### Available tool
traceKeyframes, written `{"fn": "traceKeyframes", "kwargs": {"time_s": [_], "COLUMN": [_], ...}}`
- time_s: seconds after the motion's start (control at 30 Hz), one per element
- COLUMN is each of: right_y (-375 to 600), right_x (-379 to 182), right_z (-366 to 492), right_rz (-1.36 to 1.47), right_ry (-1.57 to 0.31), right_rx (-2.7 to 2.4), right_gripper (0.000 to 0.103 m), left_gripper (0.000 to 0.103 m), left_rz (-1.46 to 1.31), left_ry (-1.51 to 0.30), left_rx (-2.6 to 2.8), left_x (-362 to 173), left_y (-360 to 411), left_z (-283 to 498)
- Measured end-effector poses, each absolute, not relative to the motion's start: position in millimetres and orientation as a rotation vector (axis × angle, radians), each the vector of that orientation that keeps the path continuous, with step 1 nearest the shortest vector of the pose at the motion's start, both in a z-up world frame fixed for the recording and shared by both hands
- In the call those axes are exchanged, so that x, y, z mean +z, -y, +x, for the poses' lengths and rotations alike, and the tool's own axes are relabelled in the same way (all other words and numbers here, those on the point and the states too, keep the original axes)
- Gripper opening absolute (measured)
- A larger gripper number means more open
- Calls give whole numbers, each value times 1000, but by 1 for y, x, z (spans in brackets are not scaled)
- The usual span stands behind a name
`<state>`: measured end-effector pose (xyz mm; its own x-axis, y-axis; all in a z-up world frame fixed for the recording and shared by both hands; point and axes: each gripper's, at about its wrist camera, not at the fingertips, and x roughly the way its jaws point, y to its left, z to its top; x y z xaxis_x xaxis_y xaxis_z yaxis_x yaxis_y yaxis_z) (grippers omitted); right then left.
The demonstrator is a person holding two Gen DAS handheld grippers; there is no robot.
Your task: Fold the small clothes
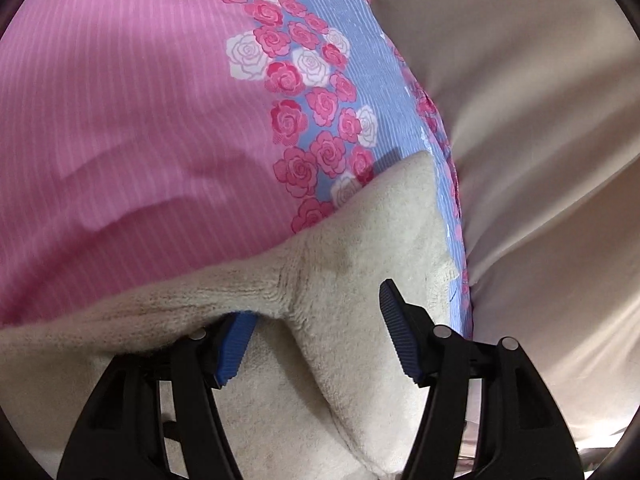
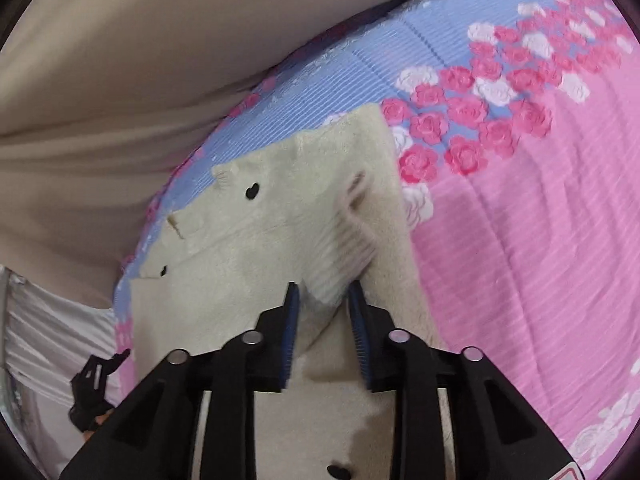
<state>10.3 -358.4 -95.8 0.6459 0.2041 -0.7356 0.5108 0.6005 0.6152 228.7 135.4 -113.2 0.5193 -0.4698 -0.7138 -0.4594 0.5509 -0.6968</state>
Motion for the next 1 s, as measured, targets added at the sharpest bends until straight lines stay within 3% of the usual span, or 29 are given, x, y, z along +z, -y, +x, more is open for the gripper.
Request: {"fn": "traceKeyframes", "kwargs": {"time_s": [0.2,0.23,0.27,0.4,0.6,0.7,0.9,0.93,0.97,1.0], "right_y": [361,360,361,374,391,371,352,352,351,350], "right_x": [-112,-104,-92,-40,-78,-87,-108,-108,-101,-88], "right_z": [28,32,32,15,-16,-13,26,32,34,32], "right_rz": [1030,1030,1035,1039,1036,996,998,1011,1010,1007], "right_ry": [-891,-870,-819,-601,-783,-834,-876,-874,-842,-785], "right_rx": [-142,-135,-113,-70,-258,-209,-172,-167,-158,-148], "right_gripper": [35,32,22,17,26,39,42,37,13,12], "left_gripper": [59,58,57,55,55,55,56,54,50,44], "left_rz": [-1048,-1052,-1055,-1060,-1028,-985,-981,-995,-1006,-1014], "left_ry": [-1060,-1054,-1051,-1045,-1039,-1033,-1035,-1036,-1036,-1033], "left_rx": [15,22,28,38,40,32,33,32,37,44], "left_x": [-112,-111,-111,-112,-112,-110,-110,-110,-110,-110], "left_y": [-136,-138,-140,-149,-146,-143,-141,-143,-145,-147], "left_z": [230,229,228,229,228,228,228,228,228,227]}}
